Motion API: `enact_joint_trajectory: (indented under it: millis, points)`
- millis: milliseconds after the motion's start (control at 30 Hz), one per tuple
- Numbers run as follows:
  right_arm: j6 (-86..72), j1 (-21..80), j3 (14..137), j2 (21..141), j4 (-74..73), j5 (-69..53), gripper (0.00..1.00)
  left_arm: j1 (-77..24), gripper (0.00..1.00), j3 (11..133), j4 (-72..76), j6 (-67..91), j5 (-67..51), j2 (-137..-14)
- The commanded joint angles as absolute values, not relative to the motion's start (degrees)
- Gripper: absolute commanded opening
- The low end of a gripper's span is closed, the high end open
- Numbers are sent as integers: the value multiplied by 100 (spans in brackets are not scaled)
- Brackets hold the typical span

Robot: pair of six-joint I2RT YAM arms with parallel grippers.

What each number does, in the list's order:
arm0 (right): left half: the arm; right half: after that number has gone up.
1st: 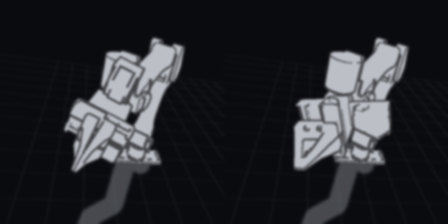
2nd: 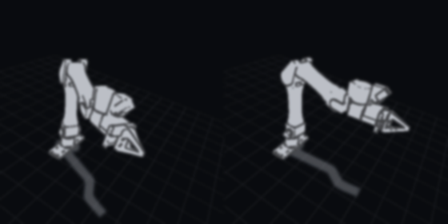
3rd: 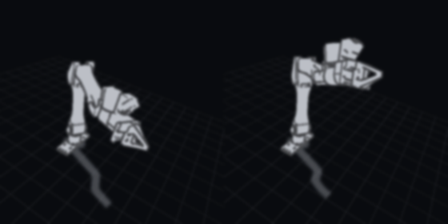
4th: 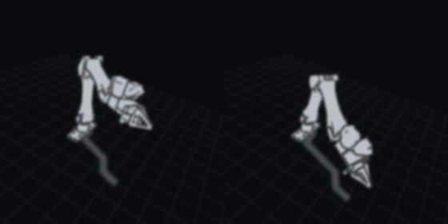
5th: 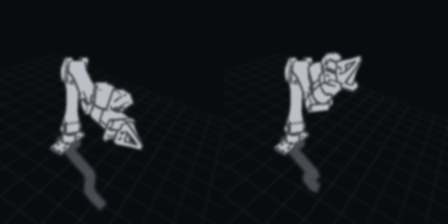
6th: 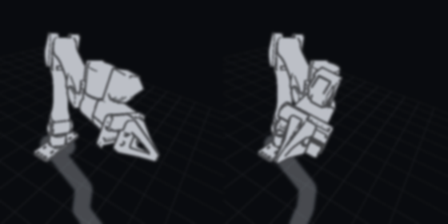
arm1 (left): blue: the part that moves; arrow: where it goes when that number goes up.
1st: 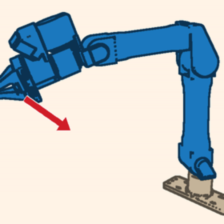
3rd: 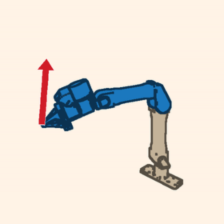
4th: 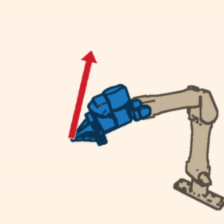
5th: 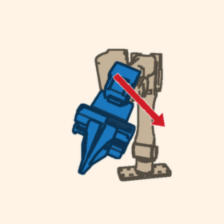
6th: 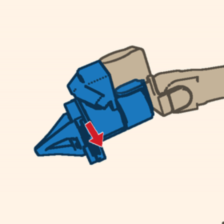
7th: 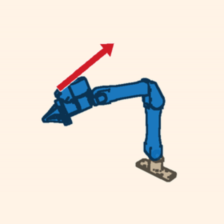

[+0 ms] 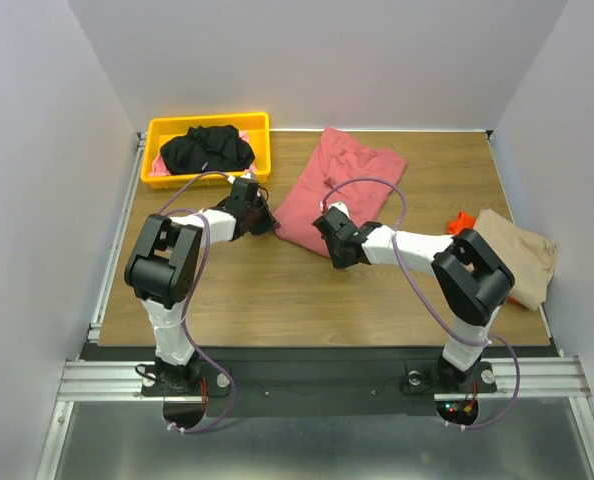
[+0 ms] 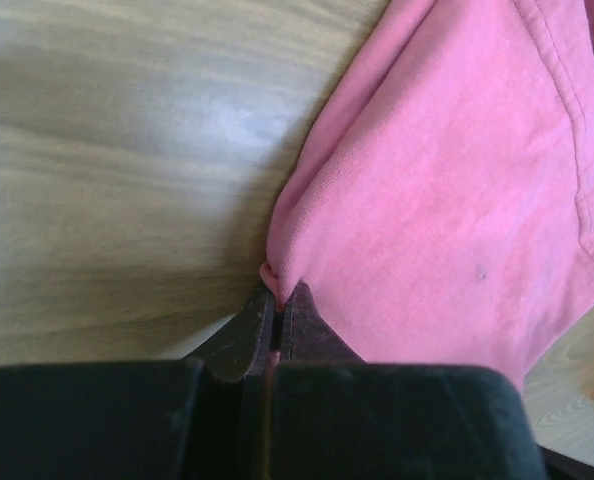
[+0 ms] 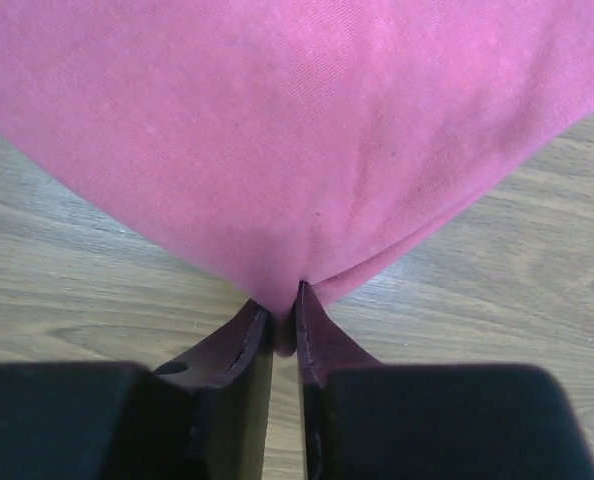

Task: Fold and stack the t-shirts
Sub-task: Fold the tshirt

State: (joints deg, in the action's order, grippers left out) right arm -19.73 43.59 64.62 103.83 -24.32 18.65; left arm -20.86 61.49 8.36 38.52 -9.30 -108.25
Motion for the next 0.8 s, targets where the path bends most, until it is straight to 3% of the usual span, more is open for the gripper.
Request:
enact_joint_trajectory:
  millis: [0,33,67,267,400,567,767]
  points:
    - [-2162,4543,6056,10073,-2417,1416,10,-2101,0,5434,870,3814,-827,-10179]
    - [-2180,4622,5995,10011,-2417,1302,2,-2101,0,5023,922,3867,-800,-9821]
    - [-2223,4814,5855,9845,-2417,1214,0,-2101,0,4801,984,3928,-791,-9635]
    - [-2495,5801,5529,9414,-2513,519,0,-2293,0,3148,712,4622,-660,-7939]
    - [-2777,6424,5467,8992,-2636,360,0,-2505,0,2550,-420,5009,-160,-6577]
    - [-3006,6451,5686,8359,-3040,1176,0,-2601,0,2820,-826,5098,263,-5030]
    - [-2971,6285,6134,7937,-3454,1941,0,-2663,0,3980,-756,4755,431,-5580]
